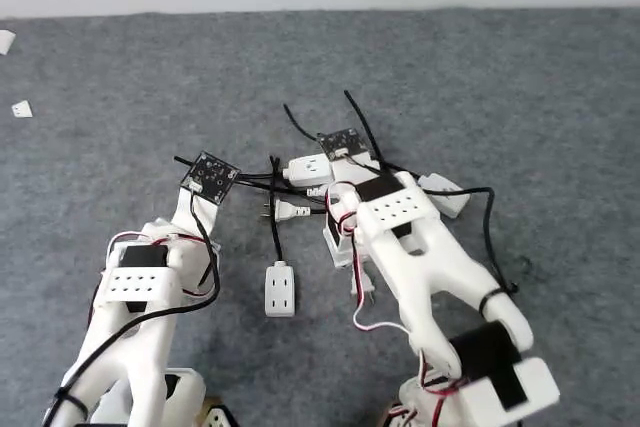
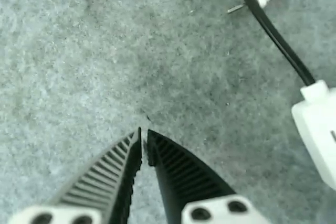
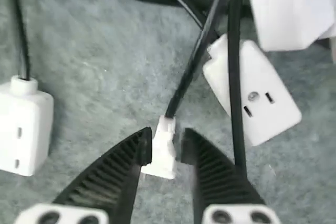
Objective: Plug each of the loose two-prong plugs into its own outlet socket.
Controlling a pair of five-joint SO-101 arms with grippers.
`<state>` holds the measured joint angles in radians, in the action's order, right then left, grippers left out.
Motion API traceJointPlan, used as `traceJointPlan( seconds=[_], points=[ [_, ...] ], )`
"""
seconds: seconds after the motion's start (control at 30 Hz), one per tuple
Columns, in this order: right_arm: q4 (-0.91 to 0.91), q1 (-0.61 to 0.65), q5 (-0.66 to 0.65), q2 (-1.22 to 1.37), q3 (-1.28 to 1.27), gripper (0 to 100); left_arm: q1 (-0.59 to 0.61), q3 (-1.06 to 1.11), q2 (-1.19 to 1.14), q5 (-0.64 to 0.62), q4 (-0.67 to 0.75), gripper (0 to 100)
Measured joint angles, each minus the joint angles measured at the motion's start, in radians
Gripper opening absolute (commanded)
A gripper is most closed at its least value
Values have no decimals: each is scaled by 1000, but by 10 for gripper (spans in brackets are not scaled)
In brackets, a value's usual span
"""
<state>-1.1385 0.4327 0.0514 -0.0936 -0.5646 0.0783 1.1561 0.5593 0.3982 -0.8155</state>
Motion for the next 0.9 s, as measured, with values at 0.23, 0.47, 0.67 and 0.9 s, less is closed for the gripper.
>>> traceJointPlan(
  seconds=[0.23, 0.47, 0.67, 0.9],
  points=[
    [0, 0, -31, -89, -72, 108, 0, 0, 0, 0, 0, 13],
    [40, -2, -48, -92, -114, 108, 0, 0, 0, 0, 0, 13],
    [124, 0, -48, -92, -180, 108, 0, 0, 0, 0, 0, 13],
    [184, 8, -68, -92, -203, 108, 0, 0, 0, 0, 0, 13]
  ],
)
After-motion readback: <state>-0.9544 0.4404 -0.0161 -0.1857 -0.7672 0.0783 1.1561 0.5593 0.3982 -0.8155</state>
